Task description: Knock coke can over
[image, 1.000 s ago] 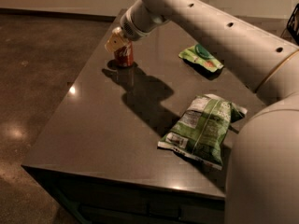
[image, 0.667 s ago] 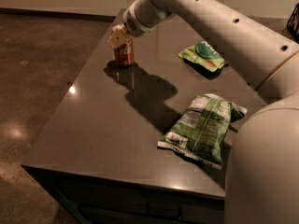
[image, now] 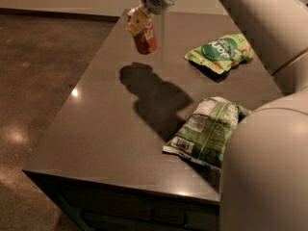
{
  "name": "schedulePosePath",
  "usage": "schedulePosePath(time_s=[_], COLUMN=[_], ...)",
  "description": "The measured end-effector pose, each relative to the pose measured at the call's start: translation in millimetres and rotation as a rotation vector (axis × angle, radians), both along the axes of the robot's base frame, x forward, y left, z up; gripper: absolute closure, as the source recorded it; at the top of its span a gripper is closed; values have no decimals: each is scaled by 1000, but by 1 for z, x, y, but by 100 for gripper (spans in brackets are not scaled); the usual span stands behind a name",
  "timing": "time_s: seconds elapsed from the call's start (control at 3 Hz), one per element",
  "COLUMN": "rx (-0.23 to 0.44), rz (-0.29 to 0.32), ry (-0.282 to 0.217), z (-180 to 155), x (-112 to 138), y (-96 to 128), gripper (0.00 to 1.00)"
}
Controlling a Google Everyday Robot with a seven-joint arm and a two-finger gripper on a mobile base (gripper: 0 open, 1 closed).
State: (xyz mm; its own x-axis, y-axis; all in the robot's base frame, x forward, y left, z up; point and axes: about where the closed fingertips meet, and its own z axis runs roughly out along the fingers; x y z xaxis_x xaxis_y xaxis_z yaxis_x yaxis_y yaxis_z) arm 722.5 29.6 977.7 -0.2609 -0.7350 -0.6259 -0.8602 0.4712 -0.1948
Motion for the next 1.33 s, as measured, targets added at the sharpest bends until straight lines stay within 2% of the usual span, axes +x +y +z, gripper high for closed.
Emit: schedulePosePath(time_s=[0.33,0.67,1.0,1.33], rx=[-204,-402,-563,-687], rz=[92,230,347,400], ry=[57,159,198,192], z=[-8,-34,-51,-69], x=[-37,-89,-128,-151], y=[-33,-56,-64,-70], gripper=[100,100,82,59])
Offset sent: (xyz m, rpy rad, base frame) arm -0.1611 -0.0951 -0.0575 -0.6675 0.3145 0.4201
